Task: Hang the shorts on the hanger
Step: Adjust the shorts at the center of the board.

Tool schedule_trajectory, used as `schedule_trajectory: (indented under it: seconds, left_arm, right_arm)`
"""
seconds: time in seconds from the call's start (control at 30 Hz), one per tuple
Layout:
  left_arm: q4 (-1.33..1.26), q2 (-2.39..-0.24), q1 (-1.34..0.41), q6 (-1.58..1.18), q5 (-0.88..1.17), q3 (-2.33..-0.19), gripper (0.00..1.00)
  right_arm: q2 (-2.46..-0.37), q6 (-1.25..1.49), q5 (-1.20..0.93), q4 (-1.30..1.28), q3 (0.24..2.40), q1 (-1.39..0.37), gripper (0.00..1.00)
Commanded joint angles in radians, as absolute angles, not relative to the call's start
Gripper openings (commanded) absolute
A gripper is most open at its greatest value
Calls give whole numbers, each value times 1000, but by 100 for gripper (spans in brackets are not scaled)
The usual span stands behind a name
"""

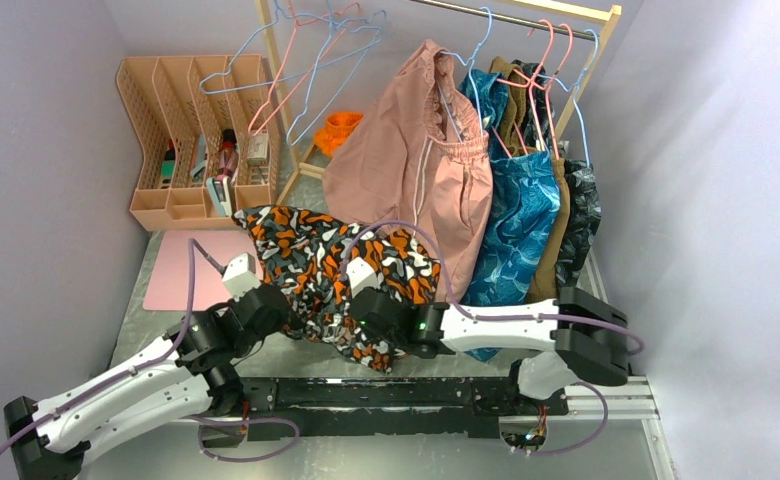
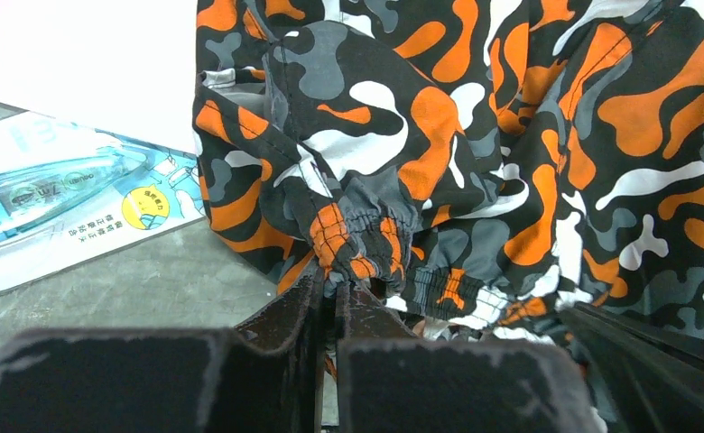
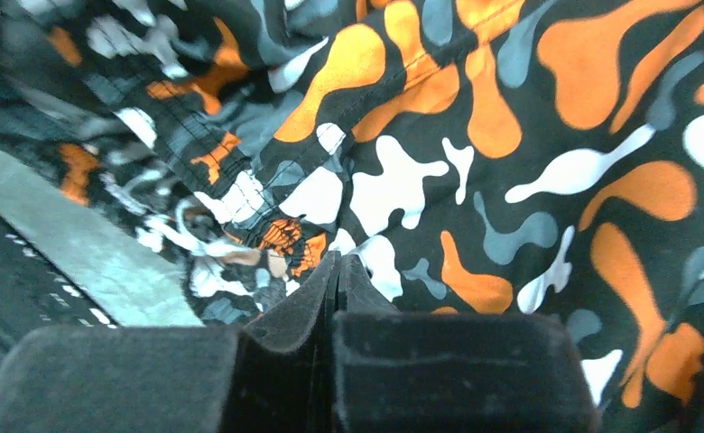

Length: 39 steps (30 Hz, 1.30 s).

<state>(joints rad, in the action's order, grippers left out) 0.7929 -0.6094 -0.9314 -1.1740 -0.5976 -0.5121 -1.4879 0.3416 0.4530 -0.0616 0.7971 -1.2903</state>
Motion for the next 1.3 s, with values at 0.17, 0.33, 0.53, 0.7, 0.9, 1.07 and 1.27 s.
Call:
schedule_trajectory:
  seconds: [0.17, 0.33, 0.53, 0.7, 0.9, 1.07, 1.27]
  left_arm:
    - [729, -641, -928, -1164, -589, -484, 7]
    - [683, -660, -928, -1128, -602, -512, 7]
    - [687, -736, -927, -1068, -658, -619, 7]
    - [686, -828, -918, -1006, -685, -685, 7]
    - [648, -849, -904, -983, -641, -643, 7]
    - [640, -804, -898, -982, -636, -614, 7]
    - [641, -814, -892, -965, -644, -648, 7]
  right_arm:
    - [-1337, 417, 459, -80, 782, -1132, 0]
    - [-1334, 482, 431, -137, 888, -1006, 0]
    - [-1495, 532, 441, -275, 1023, -956, 0]
    - [-1488, 541, 364, -238, 947, -932, 0]
    - [-1293, 412, 276, -154, 828, -1043, 20]
    - [-1191, 380, 375, -272, 805, -1277, 48]
    - [-1165, 452, 368, -397, 789, -1479, 48]
